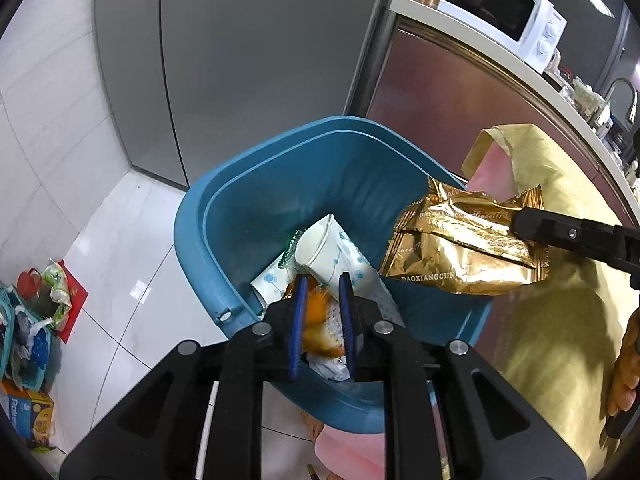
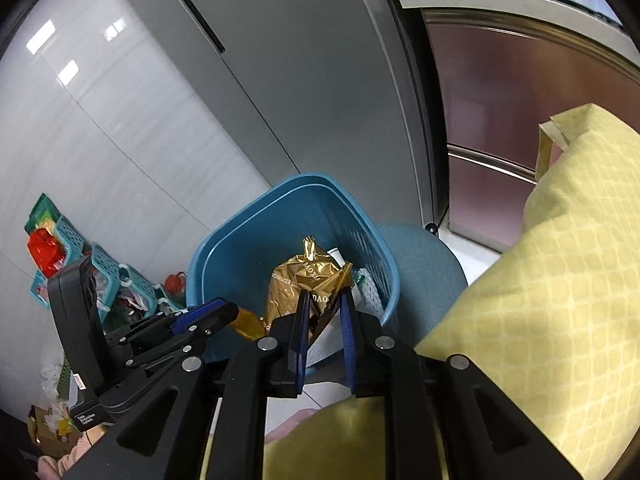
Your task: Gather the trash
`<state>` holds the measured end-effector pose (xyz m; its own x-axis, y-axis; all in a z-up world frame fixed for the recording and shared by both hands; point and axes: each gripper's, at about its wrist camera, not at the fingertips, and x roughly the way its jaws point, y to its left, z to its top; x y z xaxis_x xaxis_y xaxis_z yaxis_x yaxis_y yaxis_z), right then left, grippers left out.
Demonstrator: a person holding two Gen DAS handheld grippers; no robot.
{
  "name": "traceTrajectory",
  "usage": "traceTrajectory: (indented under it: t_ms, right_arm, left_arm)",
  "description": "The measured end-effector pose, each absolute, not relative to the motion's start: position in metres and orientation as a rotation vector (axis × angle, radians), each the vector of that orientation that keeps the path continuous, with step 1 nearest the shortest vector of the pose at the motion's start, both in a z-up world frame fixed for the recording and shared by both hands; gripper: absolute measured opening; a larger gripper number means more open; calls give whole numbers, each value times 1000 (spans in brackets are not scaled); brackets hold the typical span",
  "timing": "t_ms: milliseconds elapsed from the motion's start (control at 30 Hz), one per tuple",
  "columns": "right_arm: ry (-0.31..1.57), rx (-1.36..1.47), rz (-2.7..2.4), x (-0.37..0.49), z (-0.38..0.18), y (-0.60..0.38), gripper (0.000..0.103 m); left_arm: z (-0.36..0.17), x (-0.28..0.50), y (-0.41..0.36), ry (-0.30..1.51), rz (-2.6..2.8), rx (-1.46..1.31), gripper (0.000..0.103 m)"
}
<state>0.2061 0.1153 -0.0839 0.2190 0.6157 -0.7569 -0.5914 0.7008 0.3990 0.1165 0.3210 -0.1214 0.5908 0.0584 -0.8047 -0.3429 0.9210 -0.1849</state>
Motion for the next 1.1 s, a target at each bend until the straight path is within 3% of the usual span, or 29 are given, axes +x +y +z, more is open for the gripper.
traceTrajectory:
  t_ms: [167,467,633,667,767,1000,1100]
  right_arm:
    - [1050,8,838,208,-83,121,24]
    - [1000,58,846,200,-75,94,36]
    - [887,73,823,177,-52,53,60]
    - [861,81,809,171,-47,42,69]
    - [792,95,776,157,-34,13,78]
    - [600,74,608,107,-13,-51,96]
    - [531,64,531,85,-12,-73,96]
  left_arm:
    - [-117,113,323,891,240,-347,37]
    - [-90,97,308,811,204,-320,58]
    - [-62,80,283,712,140,-272,78]
    - [-56,75,277,686,125,-263,84]
    - [-41,64,256,631,88,-220,97]
    - [-22,47,200,556,27,-150,97]
    - [-19,45,177,540,16,-141,97]
